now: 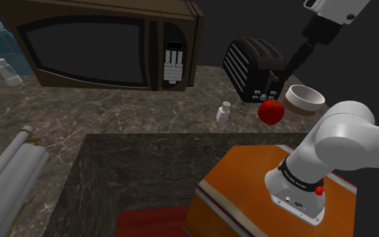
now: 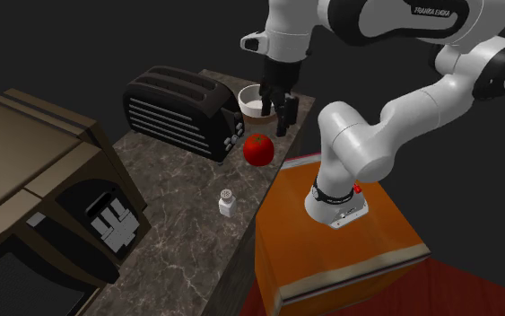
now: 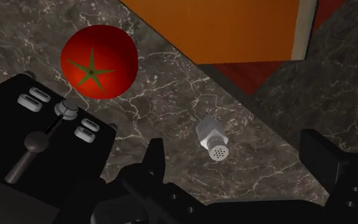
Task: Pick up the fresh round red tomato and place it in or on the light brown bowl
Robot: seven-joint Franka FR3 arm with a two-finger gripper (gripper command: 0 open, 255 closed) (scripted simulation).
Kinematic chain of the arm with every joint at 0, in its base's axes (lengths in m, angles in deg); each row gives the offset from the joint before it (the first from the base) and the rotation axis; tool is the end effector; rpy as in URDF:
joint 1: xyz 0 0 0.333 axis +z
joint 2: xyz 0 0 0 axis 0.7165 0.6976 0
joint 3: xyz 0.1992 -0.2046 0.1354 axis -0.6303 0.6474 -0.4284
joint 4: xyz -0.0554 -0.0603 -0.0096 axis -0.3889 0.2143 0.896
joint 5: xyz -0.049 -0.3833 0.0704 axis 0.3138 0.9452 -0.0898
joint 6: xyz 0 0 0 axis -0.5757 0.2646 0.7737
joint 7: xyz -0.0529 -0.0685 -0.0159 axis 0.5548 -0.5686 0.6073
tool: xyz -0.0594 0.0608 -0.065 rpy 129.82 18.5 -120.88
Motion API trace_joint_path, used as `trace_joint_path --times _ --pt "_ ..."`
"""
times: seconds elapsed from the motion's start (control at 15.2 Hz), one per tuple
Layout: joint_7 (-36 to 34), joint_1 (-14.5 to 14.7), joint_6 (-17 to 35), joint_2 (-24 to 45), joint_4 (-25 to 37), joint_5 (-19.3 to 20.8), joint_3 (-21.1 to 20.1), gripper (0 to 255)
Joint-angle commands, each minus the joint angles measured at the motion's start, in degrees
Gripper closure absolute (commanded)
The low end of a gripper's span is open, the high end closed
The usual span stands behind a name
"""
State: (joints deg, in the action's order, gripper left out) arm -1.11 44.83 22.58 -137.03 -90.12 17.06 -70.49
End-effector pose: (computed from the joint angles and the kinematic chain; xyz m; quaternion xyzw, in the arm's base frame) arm 0.1868 -0.0668 0.5476 -0.9956 -0.0314 -0.0654 0.0587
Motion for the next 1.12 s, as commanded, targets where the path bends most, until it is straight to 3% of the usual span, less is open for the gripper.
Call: trace_joint_path --times 0.0,0.46,0.86,1.06 --pt "4.6 -1.1 0.9 -4.7 -3.3 3.3 4.1 0" --pt "21.3 -7.9 3.0 -17.4 -11.2 17.0 22.8 0" --pt "36.6 -12.3 7.1 -19.8 -11.8 30.4 42.9 0" --pt "38.1 -12.7 9.0 -19.4 -12.8 33.0 46.5 0"
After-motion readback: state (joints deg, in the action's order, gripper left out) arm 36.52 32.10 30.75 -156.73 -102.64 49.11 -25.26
